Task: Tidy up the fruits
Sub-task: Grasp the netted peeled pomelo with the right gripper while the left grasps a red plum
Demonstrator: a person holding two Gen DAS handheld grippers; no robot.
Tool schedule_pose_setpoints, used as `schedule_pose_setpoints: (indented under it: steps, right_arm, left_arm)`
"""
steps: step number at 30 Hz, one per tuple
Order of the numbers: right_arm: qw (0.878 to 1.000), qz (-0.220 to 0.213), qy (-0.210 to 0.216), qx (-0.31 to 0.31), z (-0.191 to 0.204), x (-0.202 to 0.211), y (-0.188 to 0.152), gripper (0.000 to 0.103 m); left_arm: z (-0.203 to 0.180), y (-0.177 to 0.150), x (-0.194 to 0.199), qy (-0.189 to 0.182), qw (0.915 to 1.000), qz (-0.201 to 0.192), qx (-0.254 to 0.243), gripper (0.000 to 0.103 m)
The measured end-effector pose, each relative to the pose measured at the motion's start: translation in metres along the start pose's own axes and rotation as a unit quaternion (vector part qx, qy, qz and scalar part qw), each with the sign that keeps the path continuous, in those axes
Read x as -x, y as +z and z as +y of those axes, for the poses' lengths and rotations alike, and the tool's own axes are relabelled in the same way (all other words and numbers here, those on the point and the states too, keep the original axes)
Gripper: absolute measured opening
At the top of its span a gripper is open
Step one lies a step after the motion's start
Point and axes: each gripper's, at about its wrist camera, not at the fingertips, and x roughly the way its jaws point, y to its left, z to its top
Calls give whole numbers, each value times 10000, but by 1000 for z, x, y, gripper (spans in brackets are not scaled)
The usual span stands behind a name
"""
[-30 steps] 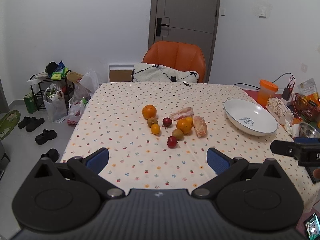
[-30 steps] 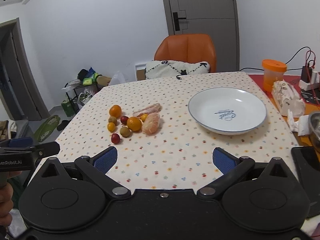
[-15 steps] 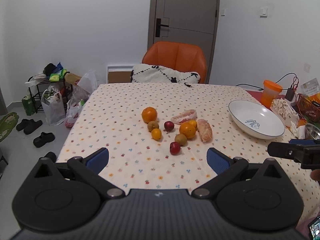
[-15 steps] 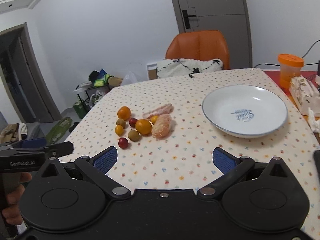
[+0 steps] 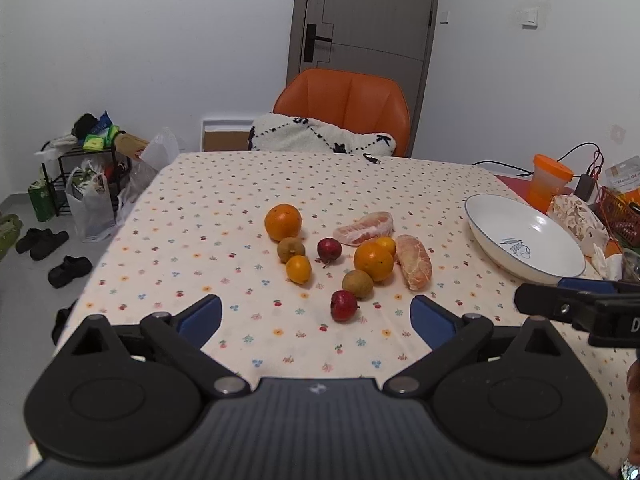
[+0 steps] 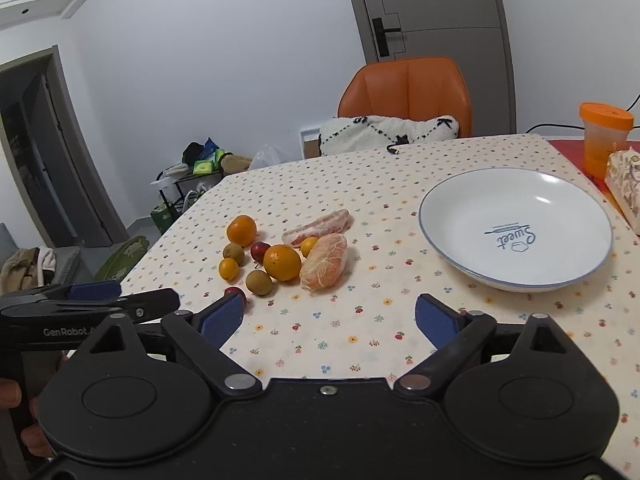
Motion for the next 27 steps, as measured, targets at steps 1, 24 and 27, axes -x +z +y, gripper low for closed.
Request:
schedule_pose_setpoints:
  steps: [1,24,27]
  right_arm:
    - [10000,28,15,-2,0,-4,0,91]
    - [9986,421,179,-266,-9,-78,8,76]
    - [9984,424,217,-289,-9,-85,9,76]
  left_arm:
    - [0,0,-3,-20,10000,9,8,98]
    - [-1,-6,-77,-493,9960,520,533,35]
    - [-1,-6,-79,-471,9963,522,503,20]
